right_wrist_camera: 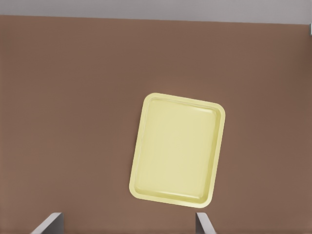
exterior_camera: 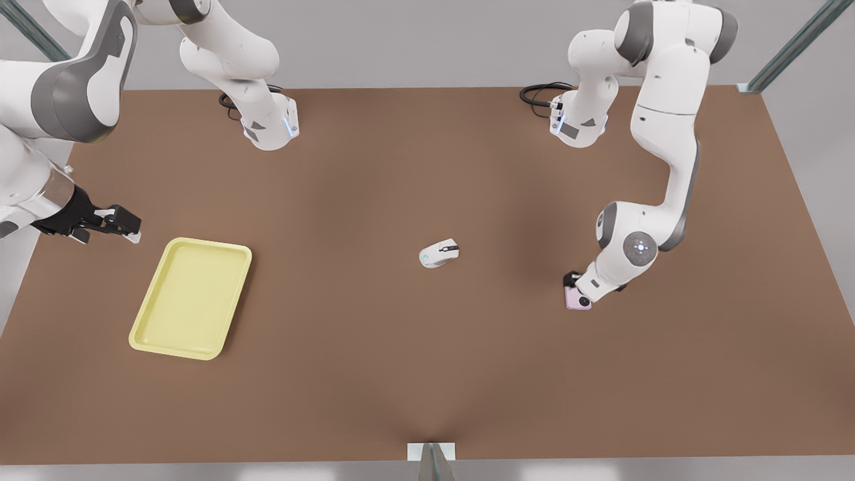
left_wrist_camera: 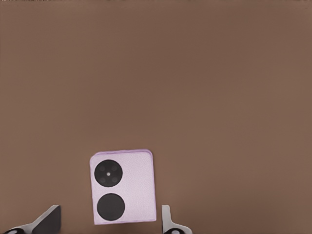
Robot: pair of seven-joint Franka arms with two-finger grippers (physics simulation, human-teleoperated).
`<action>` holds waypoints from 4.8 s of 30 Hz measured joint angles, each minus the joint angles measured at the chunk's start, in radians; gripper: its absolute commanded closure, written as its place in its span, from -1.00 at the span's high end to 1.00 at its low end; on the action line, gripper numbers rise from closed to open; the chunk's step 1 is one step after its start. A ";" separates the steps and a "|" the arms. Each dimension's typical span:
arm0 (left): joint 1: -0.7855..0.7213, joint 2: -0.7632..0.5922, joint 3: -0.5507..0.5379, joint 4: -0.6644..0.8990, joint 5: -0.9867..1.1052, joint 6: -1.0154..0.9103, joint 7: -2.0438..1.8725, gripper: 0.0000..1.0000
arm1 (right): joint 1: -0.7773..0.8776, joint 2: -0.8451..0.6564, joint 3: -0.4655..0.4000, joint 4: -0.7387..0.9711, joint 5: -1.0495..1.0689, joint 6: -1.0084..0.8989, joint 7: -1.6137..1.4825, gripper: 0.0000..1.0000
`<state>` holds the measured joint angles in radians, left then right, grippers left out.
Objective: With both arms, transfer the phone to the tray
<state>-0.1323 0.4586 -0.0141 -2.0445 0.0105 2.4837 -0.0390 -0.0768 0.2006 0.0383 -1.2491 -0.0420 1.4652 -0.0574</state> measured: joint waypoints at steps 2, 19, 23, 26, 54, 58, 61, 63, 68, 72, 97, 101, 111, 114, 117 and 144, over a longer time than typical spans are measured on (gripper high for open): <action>0.001 0.013 0.000 0.000 0.000 0.026 -0.002 1.00 | 0.000 0.000 0.000 0.000 0.000 0.000 0.000 1.00; 0.002 0.105 0.000 0.002 -0.018 0.136 -0.010 0.81 | 0.000 0.000 0.000 0.000 0.000 0.000 -0.003 1.00; 0.002 0.109 0.000 0.003 -0.018 0.142 -0.012 0.73 | 0.000 0.000 0.000 0.000 0.000 0.000 -0.003 1.00; 0.002 0.112 0.000 0.005 -0.018 0.145 -0.013 0.56 | 0.000 0.000 0.000 0.000 0.000 0.000 -0.003 1.00; -0.196 0.095 -0.045 0.273 -0.012 -0.102 -0.124 0.52 | 0.002 -0.001 0.000 0.000 -0.006 0.000 -0.003 1.00; -0.418 0.205 -0.046 0.488 -0.013 -0.171 -0.236 0.52 | 0.001 -0.001 0.000 0.000 -0.006 0.000 -0.003 1.00; -0.555 0.308 -0.045 0.663 -0.013 -0.218 -0.333 0.52 | 0.000 0.000 0.000 0.001 -0.004 0.002 -0.003 1.00; -0.609 0.360 -0.044 0.752 -0.012 -0.240 -0.393 0.52 | 0.001 0.000 0.000 0.001 -0.004 0.003 -0.003 1.00; -0.699 0.568 -0.040 1.059 0.003 -0.263 -0.516 0.53 | 0.002 0.000 0.000 0.001 -0.003 0.005 -0.004 1.00; -0.738 0.666 -0.035 1.148 0.054 -0.194 -0.587 0.60 | 0.002 0.000 0.000 0.001 -0.003 0.006 -0.004 1.00; -0.249 0.179 0.056 1.110 -0.040 -0.702 -0.587 1.00 | 0.227 0.088 0.009 -0.066 0.019 -0.002 0.037 1.00; -0.046 -0.174 -0.029 0.741 0.035 -0.848 -0.472 1.00 | 0.362 0.136 0.010 -0.130 0.036 0.060 0.085 1.00; -0.032 -0.157 -0.038 0.720 0.080 -0.978 -0.263 1.00 | 0.493 0.239 0.009 -0.369 0.108 0.387 0.346 1.00; -0.032 -0.157 -0.038 0.722 0.083 -0.991 -0.220 1.00 | 0.510 0.294 0.008 -0.410 0.111 0.488 0.421 1.00; -0.032 -0.158 -0.038 0.727 0.083 -0.998 -0.184 1.00 | 0.519 0.368 0.000 -0.405 0.127 0.576 0.491 1.00; -0.029 -0.107 -0.003 0.757 0.053 -1.017 -0.036 1.00 | 0.564 0.513 -0.017 -0.443 0.185 0.816 0.757 1.00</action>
<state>-0.1611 0.3516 -0.0173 -1.2875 0.0635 1.4664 -0.0746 0.4872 0.7131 0.0215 -1.6920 0.1433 2.2809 0.6991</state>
